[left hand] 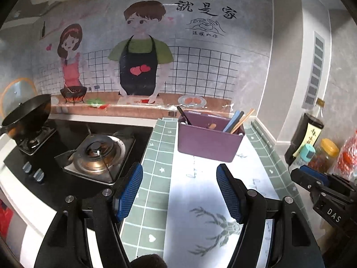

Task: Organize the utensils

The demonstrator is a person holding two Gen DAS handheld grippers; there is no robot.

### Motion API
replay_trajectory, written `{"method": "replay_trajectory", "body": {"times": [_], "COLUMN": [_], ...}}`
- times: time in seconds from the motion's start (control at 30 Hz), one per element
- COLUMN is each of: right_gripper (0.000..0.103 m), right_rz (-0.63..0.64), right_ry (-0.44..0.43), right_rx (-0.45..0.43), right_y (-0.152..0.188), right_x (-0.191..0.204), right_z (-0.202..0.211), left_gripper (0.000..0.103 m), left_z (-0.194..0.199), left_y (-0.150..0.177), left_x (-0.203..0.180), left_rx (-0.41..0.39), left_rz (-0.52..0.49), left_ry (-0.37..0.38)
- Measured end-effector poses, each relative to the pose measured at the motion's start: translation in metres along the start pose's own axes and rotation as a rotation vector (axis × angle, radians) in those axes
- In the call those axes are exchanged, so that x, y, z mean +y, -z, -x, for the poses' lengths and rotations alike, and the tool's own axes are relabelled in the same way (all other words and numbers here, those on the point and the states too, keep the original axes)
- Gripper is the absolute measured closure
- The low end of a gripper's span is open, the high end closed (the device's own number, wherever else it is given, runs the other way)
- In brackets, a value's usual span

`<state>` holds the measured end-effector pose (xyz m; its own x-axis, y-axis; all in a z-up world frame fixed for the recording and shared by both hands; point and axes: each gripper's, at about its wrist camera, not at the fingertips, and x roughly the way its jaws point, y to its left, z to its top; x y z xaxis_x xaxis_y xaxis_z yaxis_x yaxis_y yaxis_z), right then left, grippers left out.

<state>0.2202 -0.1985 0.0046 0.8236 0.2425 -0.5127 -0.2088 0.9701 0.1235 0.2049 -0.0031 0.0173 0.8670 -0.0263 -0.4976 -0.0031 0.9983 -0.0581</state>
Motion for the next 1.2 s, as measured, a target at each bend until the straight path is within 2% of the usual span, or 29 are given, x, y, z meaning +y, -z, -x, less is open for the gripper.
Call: {"method": "replay_trajectory", "body": {"times": [0.37, 1.2], "right_gripper": [0.078, 0.078], "right_rz": [0.068, 0.043], "right_ry": [-0.005, 0.000], "right_rx": [-0.020, -0.006], "right_y": [0.015, 0.020], "right_x": [0.008, -0.003], "right_z": [0.023, 0.029], "left_gripper": [0.034, 0.035], "left_z": [0.019, 0.022], "left_y": [0.012, 0.018], "left_x": [-0.018, -0.031], "left_rx": [0.007, 0.032], "left_rz": [-0.038, -0.052], "left_ry": [0.009, 0.028]}}
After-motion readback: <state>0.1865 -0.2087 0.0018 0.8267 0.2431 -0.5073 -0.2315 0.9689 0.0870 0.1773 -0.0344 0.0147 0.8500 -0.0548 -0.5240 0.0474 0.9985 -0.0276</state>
